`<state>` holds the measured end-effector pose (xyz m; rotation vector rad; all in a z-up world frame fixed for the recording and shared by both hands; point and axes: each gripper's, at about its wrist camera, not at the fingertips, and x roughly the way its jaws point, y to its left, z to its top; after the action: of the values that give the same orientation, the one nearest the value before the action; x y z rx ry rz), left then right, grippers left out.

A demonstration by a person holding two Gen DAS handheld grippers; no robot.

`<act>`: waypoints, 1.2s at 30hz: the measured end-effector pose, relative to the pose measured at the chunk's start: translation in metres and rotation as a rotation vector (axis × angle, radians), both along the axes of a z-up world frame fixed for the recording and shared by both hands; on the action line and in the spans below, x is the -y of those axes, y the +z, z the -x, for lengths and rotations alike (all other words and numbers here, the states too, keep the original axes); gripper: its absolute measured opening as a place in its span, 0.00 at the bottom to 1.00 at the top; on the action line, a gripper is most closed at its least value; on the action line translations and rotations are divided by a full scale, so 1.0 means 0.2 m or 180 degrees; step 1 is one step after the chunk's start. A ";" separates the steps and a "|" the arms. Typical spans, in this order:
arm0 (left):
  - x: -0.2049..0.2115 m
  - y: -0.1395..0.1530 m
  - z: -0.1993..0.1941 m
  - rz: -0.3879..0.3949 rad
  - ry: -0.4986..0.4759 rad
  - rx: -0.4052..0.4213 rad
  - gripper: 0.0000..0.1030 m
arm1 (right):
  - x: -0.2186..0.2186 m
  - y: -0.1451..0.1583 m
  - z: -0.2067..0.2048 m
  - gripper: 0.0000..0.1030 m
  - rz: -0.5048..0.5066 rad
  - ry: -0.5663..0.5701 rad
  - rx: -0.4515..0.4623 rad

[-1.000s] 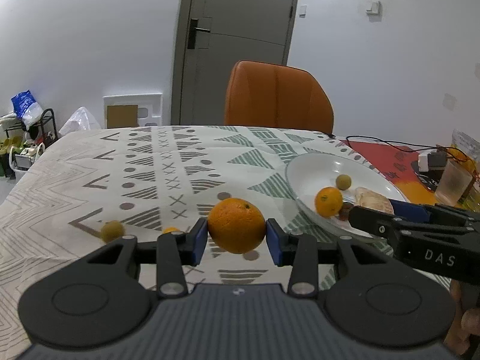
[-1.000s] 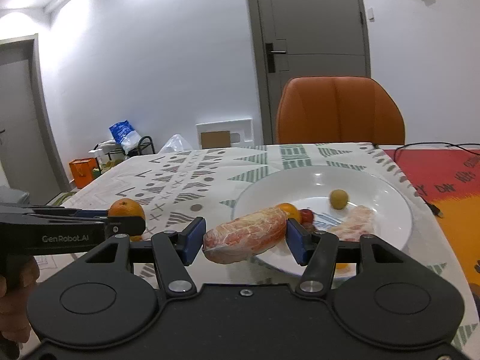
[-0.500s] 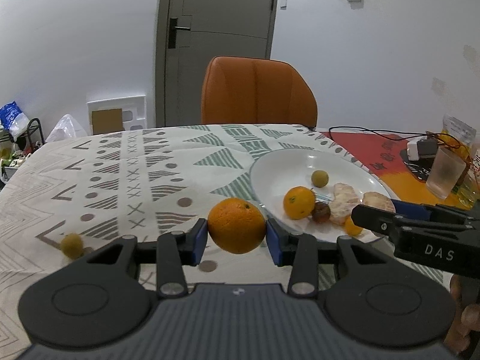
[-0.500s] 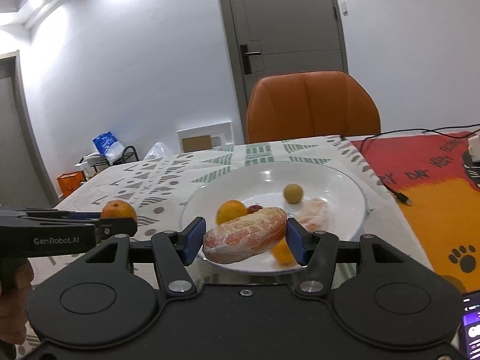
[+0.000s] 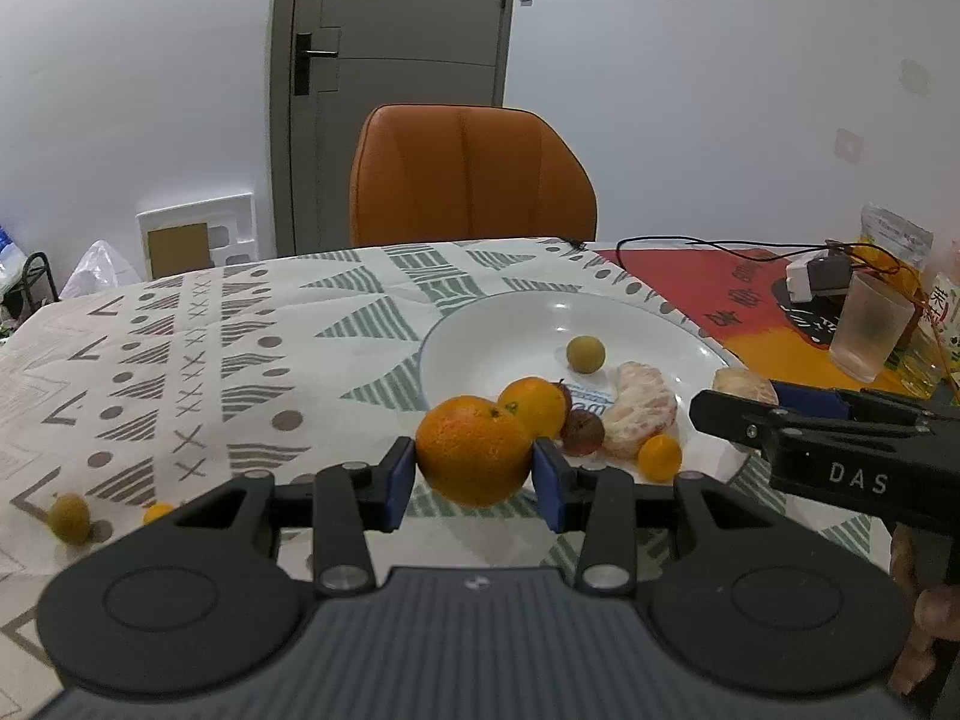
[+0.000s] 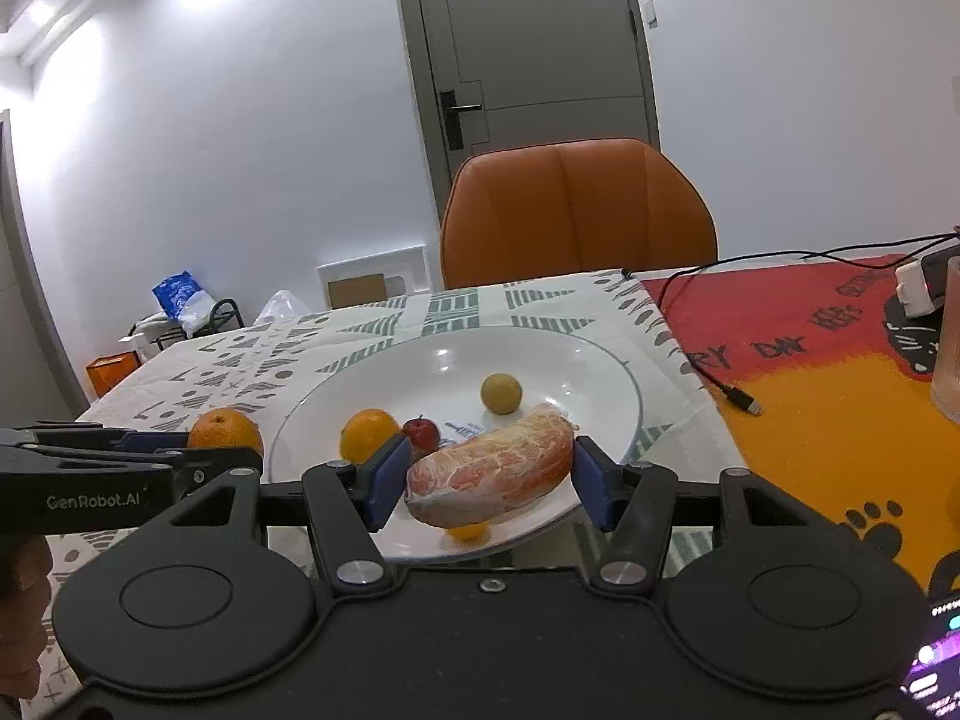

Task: Organize fruits
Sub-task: 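Carry the large orange and wrapped pomelo segment over the white bowl, then open the right tool to drop the pomelo while the left tool releases the orange into the bowl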

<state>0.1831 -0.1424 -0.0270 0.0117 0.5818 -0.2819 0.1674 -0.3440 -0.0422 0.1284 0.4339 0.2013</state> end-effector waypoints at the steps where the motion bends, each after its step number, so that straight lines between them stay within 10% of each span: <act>1: 0.01 0.00 -0.01 -0.0006 -0.0009 0.0000 0.40 | 0.01 0.00 -0.01 0.54 0.0005 -0.0002 0.0003; 14: 0.14 -0.03 -0.09 -0.0068 -0.0120 -0.0038 0.40 | 0.09 -0.02 -0.08 0.56 -0.0010 -0.0026 -0.0024; 20: 0.17 -0.05 -0.11 -0.0073 -0.0158 -0.0069 0.40 | 0.10 -0.01 -0.08 0.95 -0.0052 0.0014 0.0096; 36: 0.18 -0.05 -0.13 -0.0175 -0.0103 -0.0087 0.40 | 0.05 0.01 -0.10 1.00 0.0459 -0.0052 0.0303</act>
<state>0.2099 -0.1775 -0.0377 0.0704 0.6169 -0.2980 0.1878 -0.3547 -0.0400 -0.0193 0.3511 0.1588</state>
